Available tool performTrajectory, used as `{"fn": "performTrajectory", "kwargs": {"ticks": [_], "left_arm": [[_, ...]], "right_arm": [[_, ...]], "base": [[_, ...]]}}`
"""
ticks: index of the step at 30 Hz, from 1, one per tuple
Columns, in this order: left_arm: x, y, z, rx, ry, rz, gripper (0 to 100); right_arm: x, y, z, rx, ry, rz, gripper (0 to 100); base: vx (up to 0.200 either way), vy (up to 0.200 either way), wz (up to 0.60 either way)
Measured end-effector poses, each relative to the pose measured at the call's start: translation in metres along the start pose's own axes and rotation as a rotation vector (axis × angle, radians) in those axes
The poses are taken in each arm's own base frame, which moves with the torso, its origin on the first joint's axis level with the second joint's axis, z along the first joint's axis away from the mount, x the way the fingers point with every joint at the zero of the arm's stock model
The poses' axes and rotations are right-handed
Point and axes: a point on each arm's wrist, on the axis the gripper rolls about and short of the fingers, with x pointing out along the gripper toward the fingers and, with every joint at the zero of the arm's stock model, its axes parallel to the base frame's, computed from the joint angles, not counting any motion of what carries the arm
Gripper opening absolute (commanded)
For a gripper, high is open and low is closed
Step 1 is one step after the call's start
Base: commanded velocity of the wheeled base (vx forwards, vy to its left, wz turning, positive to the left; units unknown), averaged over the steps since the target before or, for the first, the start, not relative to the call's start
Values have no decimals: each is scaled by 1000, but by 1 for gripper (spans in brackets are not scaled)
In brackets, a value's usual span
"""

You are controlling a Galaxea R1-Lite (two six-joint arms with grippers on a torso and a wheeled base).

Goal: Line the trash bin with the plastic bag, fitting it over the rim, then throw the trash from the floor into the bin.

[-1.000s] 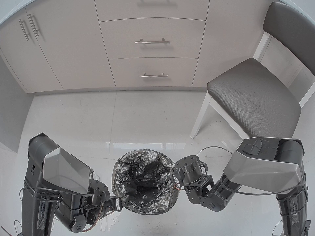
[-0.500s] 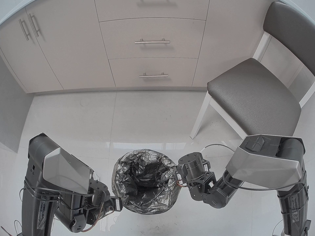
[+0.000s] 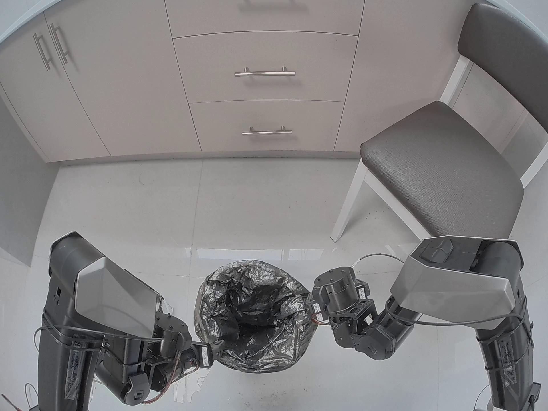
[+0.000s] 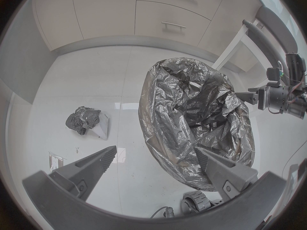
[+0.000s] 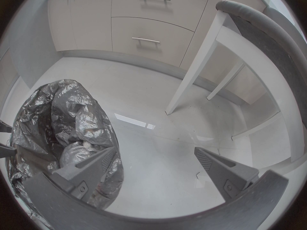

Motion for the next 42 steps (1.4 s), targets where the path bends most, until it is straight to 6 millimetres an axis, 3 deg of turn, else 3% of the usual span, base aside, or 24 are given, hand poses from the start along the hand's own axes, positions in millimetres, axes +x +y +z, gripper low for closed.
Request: {"fn": "performTrajectory", "kwargs": {"ticks": [10, 18, 35, 42], "left_arm": [[0, 1, 0, -3, 1, 2, 100], [-2, 2, 1, -19, 2, 3, 100], [-15, 5, 15, -43, -47, 3, 100], [-13, -8, 22, -33, -93, -41, 100]], "right_arm": [[4, 1, -4, 5, 8, -4, 100], [-9, -3, 12, 43, -52, 10, 100], [-108, -48, 22, 160, -259, 100, 100], [-120, -54, 20, 164, -271, 112, 100]], "base": [[0, 0, 0], [0, 0, 0], [0, 0, 0], [0, 0, 0]]}}
